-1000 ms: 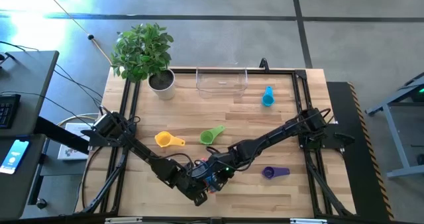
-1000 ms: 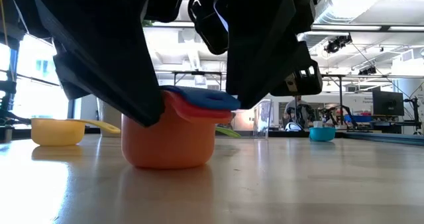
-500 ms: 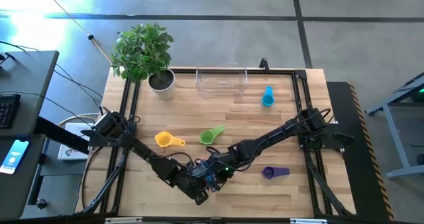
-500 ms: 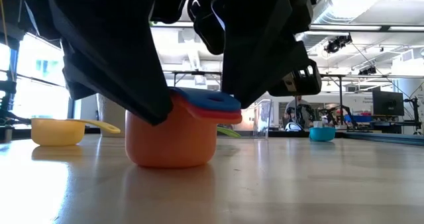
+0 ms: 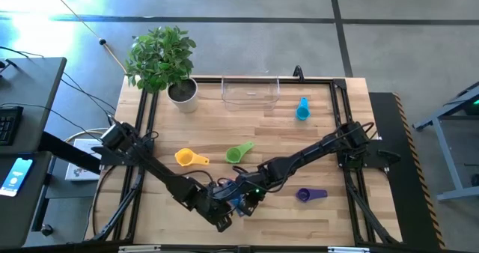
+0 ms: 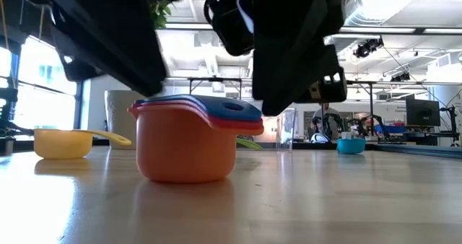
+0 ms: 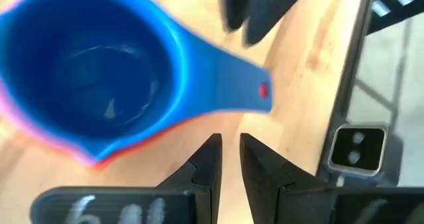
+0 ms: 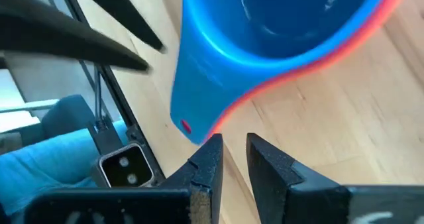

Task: Nest measuring cups in basket
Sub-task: Stack the yellow measuring cup on top of the blue measuring cup

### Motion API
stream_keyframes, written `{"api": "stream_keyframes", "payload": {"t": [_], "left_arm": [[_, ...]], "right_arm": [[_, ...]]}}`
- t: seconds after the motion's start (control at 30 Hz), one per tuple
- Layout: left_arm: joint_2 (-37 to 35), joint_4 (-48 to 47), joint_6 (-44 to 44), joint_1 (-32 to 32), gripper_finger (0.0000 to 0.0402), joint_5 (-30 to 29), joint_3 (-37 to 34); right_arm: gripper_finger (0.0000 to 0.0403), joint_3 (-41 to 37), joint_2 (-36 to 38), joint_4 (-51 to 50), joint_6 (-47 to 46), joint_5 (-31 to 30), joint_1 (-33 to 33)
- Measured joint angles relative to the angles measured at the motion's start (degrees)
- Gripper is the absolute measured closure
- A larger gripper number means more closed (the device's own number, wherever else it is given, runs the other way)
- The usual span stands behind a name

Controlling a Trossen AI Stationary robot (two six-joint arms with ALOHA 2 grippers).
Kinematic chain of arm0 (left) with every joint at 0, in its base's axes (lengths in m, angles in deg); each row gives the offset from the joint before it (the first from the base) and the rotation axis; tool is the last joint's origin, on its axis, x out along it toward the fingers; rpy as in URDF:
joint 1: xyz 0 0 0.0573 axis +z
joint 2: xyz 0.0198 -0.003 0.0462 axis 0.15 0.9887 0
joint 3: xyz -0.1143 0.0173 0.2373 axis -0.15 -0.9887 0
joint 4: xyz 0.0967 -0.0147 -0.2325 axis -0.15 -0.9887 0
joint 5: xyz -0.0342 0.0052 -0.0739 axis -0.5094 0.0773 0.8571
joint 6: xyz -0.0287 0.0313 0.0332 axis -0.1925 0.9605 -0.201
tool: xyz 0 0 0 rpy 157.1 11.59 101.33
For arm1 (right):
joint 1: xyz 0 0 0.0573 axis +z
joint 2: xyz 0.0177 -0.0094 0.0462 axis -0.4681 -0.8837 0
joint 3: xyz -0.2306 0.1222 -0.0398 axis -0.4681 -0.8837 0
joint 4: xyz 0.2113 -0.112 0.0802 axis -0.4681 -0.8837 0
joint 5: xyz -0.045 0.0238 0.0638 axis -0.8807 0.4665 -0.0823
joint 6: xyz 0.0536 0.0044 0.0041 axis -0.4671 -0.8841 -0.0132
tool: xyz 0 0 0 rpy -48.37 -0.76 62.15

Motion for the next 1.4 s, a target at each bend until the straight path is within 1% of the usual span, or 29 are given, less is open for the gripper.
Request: {"api": "stream_keyframes", "payload": {"t": [0.1, 0.27, 0.43, 0.7, 0.93, 1.1, 1.23, 1.4], "left_arm": [[-2.6, -4.5, -0.1, -0.2, 0.0355, -0.1, 0.0], [-7.9, -12.9, 0.7, -0.2, 0.0355, -0.8, 0.0], [-14.0, -22.2, 2.9, 0.0, 0.0355, -2.6, 0.0], [-23.6, -37.0, 7.0, 1.9, 0.0355, -4.1, 0.0], [-31.0, -48.3, 12.4, 5.2, 0.0355, -4.9, 0.0], [-35.4, -55.3, 16.0, 8.4, 0.0355, -5.7, 0.0], [-38.5, -58.8, 19.3, 11.2, 0.0355, -6.3, 0.0], [-42.2, -62.7, 23.6, 14.7, 0.0355, -6.4, 0.0]], "right_arm": [[0.0343, 0.0, 1.4, -0.7, 0.5, -0.6, 0.0], [0.0343, 0.0, 4.6, -2.0, 1.4, -3.9, -0.3], [0.0343, 0.0, 7.4, -2.9, 1.5, -6.0, -1.6], [0.0343, 0.0, 11.7, -4.9, 1.5, -11.3, -4.4], [0.0343, 0.0, 14.1, -5.7, 1.5, -14.8, -7.4], [0.0343, 0.0, 14.6, -5.7, 1.5, -15.5, -9.5], [0.0343, 0.0, 14.6, -5.7, 1.3, -16.5, -10.5], [0.0343, 0.0, 14.6, -5.8, -0.2, -19.6, -11.2]]}}
